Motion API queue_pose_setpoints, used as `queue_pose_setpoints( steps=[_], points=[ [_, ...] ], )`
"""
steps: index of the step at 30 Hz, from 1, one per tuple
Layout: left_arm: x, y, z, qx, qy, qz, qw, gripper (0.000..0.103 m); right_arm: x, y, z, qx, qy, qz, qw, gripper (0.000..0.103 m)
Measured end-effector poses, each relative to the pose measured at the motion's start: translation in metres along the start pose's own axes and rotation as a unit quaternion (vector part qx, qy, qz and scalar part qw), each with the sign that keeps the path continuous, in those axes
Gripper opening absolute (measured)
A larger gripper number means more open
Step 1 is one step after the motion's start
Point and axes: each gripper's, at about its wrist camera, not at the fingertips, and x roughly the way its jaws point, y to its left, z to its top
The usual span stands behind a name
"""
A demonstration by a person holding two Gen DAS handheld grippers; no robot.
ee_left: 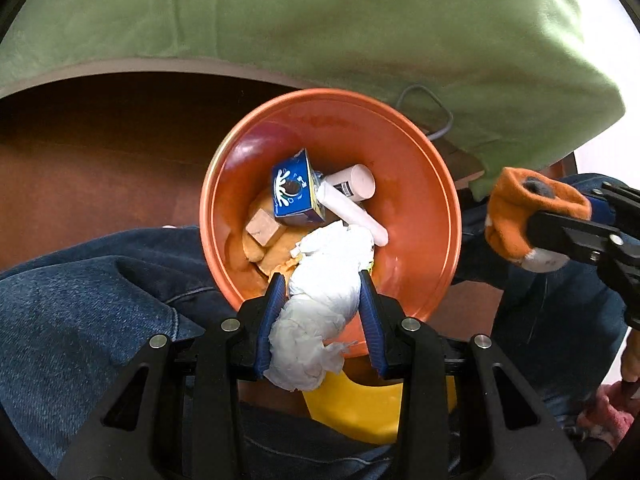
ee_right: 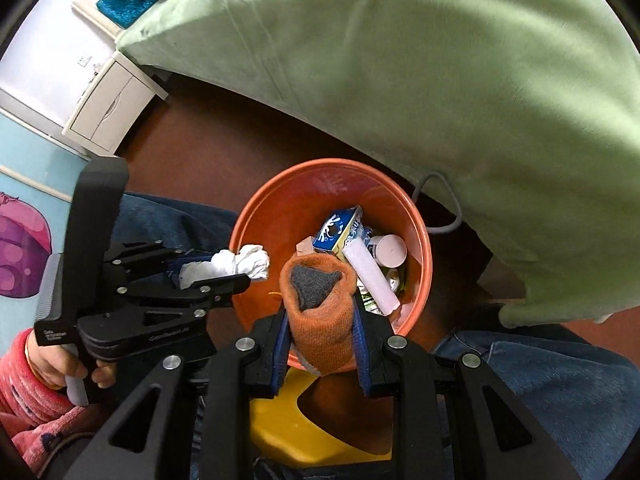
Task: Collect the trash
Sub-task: 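Carry the sock and tissue over the orange bucket and open both grippers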
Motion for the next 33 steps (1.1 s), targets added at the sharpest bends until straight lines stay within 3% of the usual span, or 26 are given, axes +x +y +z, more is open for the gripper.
queue_pose_setpoints(
  steps=[7,9,11,12,16,33],
  points=[
    [0.004,-0.002,0.006,0.007,-0.006,0.008,0.9999,0.041,0.013,-0.003,0.006,0.004,0.010,0.005,1.000,0.029],
    [0.003,-0.002,0.008,0.009,-0.006,0.014,0.9998,0.053,0.013,-0.005,0.008,0.009,0.008,0.004,1.000,0.035],
    [0.001,-0.002,0.009,0.010,-0.012,0.022,0.9996,0.072,0.008,-0.009,0.008,0.015,0.002,0.006,1.000,0.073],
    [-0.001,-0.002,0.010,0.011,-0.016,0.028,0.9994,0.079,0.003,-0.011,0.009,0.020,-0.011,-0.002,1.000,0.076],
    [-0.004,0.000,0.011,0.016,-0.020,0.045,0.9987,0.085,-0.008,-0.021,0.013,0.040,-0.030,-0.008,0.999,0.088],
    [-0.039,-0.013,0.017,0.039,-0.056,0.044,0.9967,0.087,-0.035,-0.029,0.020,0.056,-0.059,0.010,0.997,0.088]
  ],
)
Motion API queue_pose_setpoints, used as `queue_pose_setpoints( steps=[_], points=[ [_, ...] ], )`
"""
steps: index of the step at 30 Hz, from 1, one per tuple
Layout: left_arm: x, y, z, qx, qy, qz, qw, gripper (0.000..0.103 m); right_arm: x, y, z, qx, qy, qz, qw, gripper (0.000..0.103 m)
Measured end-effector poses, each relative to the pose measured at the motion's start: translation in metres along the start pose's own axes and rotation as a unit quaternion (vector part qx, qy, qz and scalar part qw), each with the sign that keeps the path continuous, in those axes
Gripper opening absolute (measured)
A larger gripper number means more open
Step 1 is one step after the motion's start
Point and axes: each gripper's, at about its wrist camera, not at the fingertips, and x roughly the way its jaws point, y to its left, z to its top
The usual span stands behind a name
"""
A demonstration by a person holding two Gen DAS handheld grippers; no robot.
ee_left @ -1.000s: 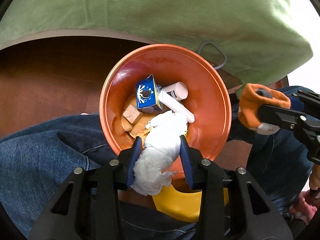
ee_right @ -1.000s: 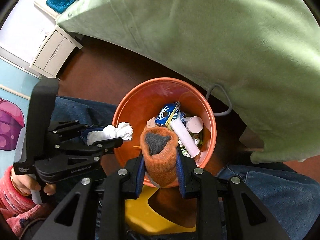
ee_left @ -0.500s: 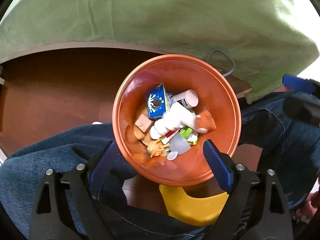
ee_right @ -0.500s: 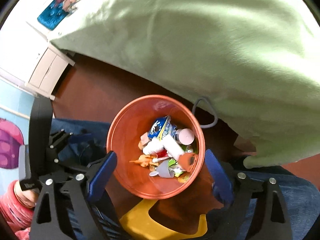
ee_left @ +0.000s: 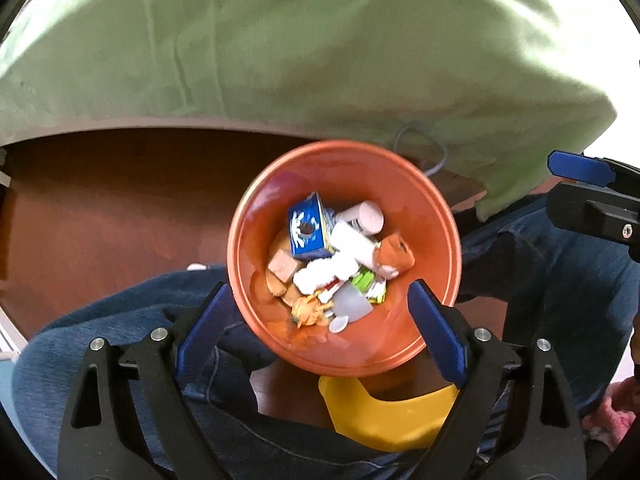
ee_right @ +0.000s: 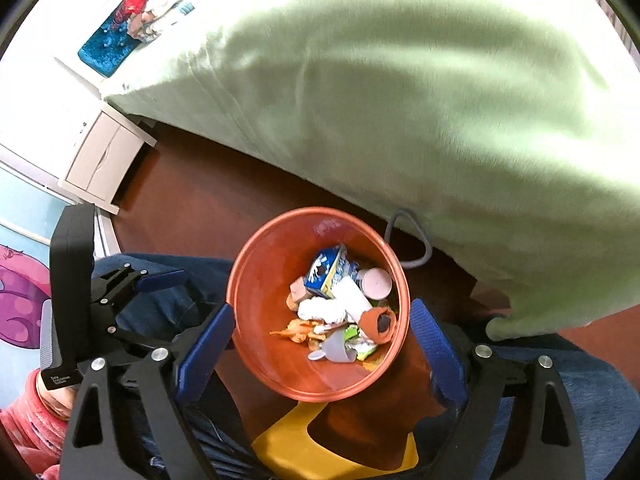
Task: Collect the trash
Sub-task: 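Carry the sock and tissue over the orange bucket and open both grippers, then grasp the red-green toy car with the right gripper while the left gripper grasps the orange juice pouch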
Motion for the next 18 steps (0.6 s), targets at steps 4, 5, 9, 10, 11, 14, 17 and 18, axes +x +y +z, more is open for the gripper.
queue_pose_setpoints(
  steps=[4,5,9,10,11,14,17,18],
  points=[
    [-0.025,0.001,0.014,0.003,-0.031,-0.001,0.9995,0.087,-0.027,0.003,0.016,-0.009,-0.032,0.006,0.999,0.088],
    [-0.033,0.001,0.020,0.004,-0.042,0.000,0.9991,0.087,-0.034,0.004,0.021,-0.012,-0.041,0.007,0.999,0.088],
    [-0.063,0.003,0.049,0.008,-0.088,0.007,0.9961,0.087,-0.067,0.001,0.053,-0.022,-0.091,0.002,0.996,0.088],
    [-0.070,0.003,0.056,0.010,-0.099,0.009,0.9950,0.087,-0.072,-0.001,0.060,-0.024,-0.100,-0.003,0.995,0.088],
    [-0.077,0.002,0.066,0.012,-0.112,0.011,0.9936,0.088,-0.078,-0.003,0.069,-0.027,-0.110,-0.009,0.993,0.088],
    [-0.094,-0.001,0.090,0.021,-0.145,0.020,0.9891,0.090,-0.095,-0.013,0.102,-0.035,-0.144,-0.030,0.989,0.088],
    [-0.107,-0.002,0.116,0.025,-0.169,0.020,0.9851,0.091,-0.104,-0.025,0.146,-0.045,-0.171,-0.057,0.983,0.092],
    [-0.110,-0.002,0.123,0.026,-0.174,0.017,0.9842,0.091,-0.105,-0.029,0.159,-0.047,-0.175,-0.061,0.982,0.093]
  ],
)
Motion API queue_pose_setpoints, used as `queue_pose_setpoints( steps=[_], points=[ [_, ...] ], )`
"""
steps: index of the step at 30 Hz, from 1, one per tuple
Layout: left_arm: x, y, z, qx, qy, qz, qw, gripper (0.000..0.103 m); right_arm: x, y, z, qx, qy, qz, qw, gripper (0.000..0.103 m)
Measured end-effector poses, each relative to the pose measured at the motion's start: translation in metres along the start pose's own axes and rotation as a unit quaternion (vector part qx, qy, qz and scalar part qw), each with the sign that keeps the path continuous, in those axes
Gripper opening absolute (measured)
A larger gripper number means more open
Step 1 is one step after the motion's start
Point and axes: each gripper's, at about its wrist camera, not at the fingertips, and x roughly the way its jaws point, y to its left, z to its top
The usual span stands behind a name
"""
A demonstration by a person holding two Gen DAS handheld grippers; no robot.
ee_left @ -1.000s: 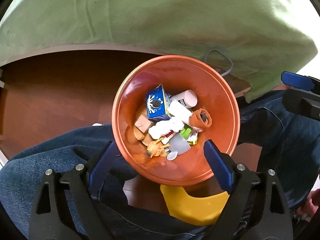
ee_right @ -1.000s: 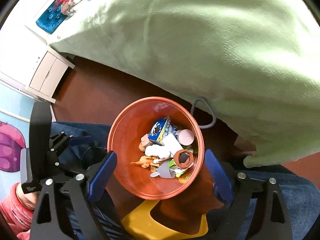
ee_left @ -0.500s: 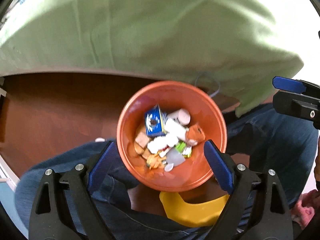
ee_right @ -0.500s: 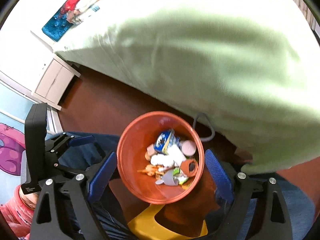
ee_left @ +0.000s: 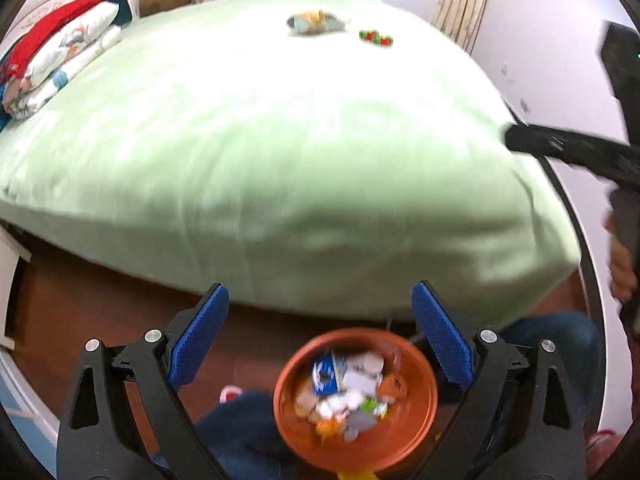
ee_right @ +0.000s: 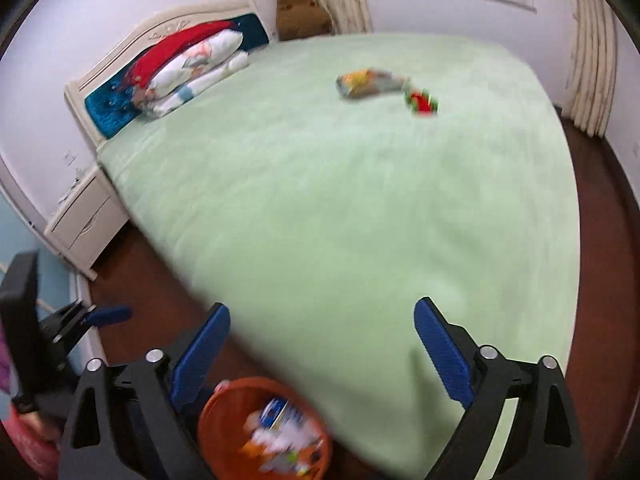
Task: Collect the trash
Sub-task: 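Grasp the red-green toy car with the right gripper while the left gripper grasps the orange juice pouch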
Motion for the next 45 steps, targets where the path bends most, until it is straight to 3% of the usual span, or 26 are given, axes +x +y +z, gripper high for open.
queue_pose_setpoints(
  steps=[5,10,16,18,19,20,22,28,33,37,42,45],
  points=[
    [0.006,0.001,0.042,0.002,-0.023,-0.006,0.9997,0.091,0.052,-0.045,0.093,0.016,-0.021,-0.042,0.999,0.094],
    [0.019,0.006,0.073,0.008,-0.033,-0.010,0.9994,0.091,0.119,-0.084,0.172,0.032,-0.013,-0.085,0.996,0.094],
    [0.041,0.018,0.116,-0.001,-0.041,-0.012,0.9991,0.091,0.191,-0.120,0.228,0.048,0.011,-0.106,0.993,0.094],
    [0.049,0.021,0.129,0.001,-0.044,-0.010,0.9990,0.091,0.209,-0.121,0.238,0.042,0.026,-0.112,0.992,0.090],
    [0.054,0.023,0.137,0.001,-0.047,-0.009,0.9989,0.091,0.218,-0.123,0.241,0.036,0.037,-0.112,0.992,0.080],
    [0.056,0.025,0.142,0.001,-0.048,-0.010,0.9988,0.091,0.224,-0.122,0.242,0.031,0.048,-0.113,0.992,0.061],
    [0.065,0.028,0.156,0.001,-0.051,-0.013,0.9986,0.091,0.230,-0.122,0.240,0.026,0.059,-0.114,0.991,0.040],
    [0.088,0.038,0.203,0.010,-0.067,-0.024,0.9974,0.091,0.187,-0.126,0.224,0.042,0.015,-0.056,0.997,0.038],
    [0.126,0.031,0.273,0.082,-0.061,-0.026,0.9943,0.091,0.128,-0.127,0.197,0.045,-0.019,0.004,0.999,0.038],
    [0.157,0.017,0.327,0.149,-0.048,-0.006,0.9877,0.091,0.093,-0.133,0.170,0.047,-0.036,0.027,0.998,0.038],
    [0.198,0.008,0.388,0.141,-0.033,-0.018,0.9893,0.091,0.065,-0.137,0.152,0.053,-0.058,0.038,0.996,0.038],
    [0.229,-0.001,0.409,0.155,-0.012,0.018,0.9877,0.091,0.050,-0.135,0.149,0.046,-0.070,0.049,0.995,0.038]
  ],
)
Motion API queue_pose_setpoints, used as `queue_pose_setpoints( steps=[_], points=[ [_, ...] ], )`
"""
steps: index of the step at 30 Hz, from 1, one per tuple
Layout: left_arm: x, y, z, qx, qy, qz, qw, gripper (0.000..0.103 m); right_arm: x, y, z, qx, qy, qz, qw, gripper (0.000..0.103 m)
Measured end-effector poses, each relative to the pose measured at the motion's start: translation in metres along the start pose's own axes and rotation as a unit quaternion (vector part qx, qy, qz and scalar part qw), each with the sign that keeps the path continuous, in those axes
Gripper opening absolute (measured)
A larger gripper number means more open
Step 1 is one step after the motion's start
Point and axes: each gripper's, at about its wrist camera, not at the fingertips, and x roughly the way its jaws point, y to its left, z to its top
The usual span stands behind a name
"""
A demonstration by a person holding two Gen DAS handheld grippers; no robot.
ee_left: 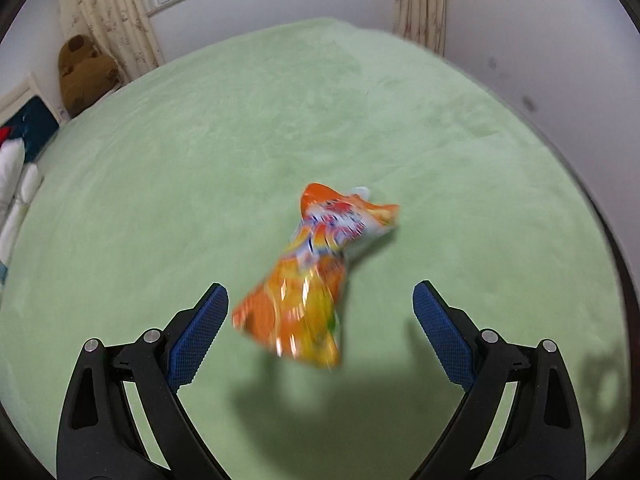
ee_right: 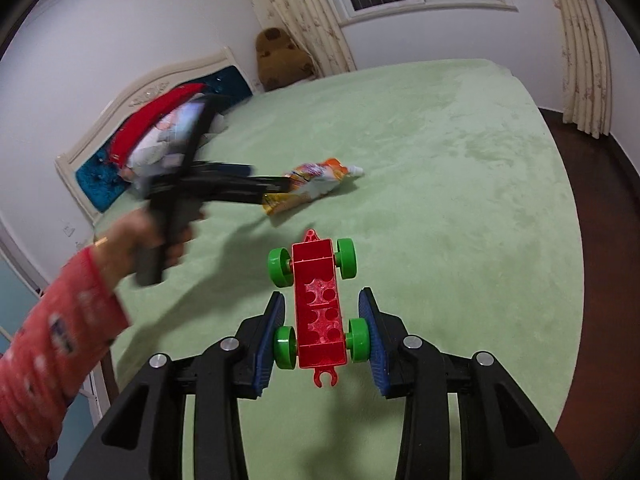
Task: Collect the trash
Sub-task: 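Grasp the red-green toy car with the right gripper while the left gripper grasps the orange juice pouch, then carry the toy car and juice pouch over the orange bucket and open both grippers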
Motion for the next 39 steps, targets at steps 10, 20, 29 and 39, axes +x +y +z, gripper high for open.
queue_pose_setpoints(
  steps=[10,20,29,39],
  points=[
    [0.046,0.005,0.002,-0.031,0.044,0.027,0.9982,0.048,-0.026,0.009,-0.008,-0.014,-0.024,0.015,0.999,0.038],
    [-0.054,0.001,-0.041,-0.053,-0.005,0.010,0.9986,0.043,-0.067,0.034,-0.018,-0.025,-0.049,0.027,0.998,0.038],
    [-0.199,-0.044,-0.158,-0.052,-0.045,0.012,0.9976,0.043,-0.120,0.084,-0.053,-0.048,-0.047,0.044,0.997,0.038],
    [-0.295,-0.081,-0.300,-0.116,-0.071,0.009,0.9907,0.043,-0.162,0.144,-0.129,-0.075,-0.015,0.056,0.995,0.038]
  ],
)
